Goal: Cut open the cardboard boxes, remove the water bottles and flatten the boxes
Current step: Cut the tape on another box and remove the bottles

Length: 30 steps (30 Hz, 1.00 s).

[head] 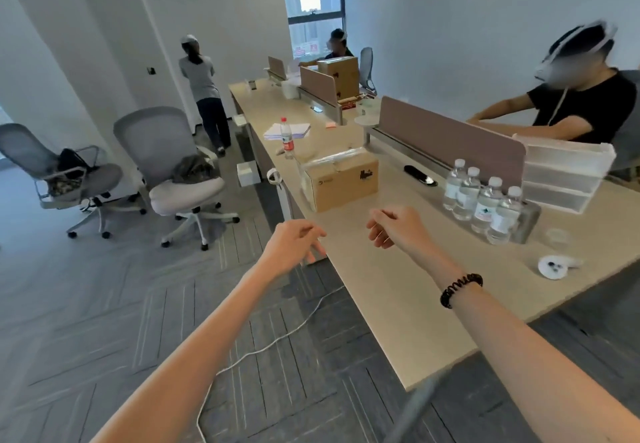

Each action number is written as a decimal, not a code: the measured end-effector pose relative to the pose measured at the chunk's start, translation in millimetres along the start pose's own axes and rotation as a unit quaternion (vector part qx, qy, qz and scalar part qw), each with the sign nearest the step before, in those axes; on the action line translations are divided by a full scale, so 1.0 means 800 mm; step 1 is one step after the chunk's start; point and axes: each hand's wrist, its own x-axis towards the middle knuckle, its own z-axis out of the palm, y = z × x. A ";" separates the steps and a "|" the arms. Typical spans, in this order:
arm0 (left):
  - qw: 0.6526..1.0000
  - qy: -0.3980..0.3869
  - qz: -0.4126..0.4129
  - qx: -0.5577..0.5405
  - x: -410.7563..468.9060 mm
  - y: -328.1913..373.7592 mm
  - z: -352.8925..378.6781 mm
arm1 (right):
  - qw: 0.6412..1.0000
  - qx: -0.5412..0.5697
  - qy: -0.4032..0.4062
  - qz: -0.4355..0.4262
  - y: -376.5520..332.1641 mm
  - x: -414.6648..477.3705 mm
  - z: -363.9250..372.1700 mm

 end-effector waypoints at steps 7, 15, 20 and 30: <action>1.000 0.002 -0.014 -0.022 0.213 -0.072 -0.079 | 0.999 -0.005 0.003 0.042 -0.004 0.232 0.082; 0.997 -0.041 0.009 -0.061 0.463 -0.158 -0.097 | 0.995 -0.014 0.038 0.091 0.032 0.433 0.127; 0.995 -0.087 0.039 -0.030 0.650 -0.227 -0.081 | 0.980 -0.014 0.134 0.149 0.084 0.560 0.152; 0.986 -0.139 0.067 0.058 0.885 -0.324 -0.018 | 0.917 -0.060 0.291 0.267 0.173 0.692 0.191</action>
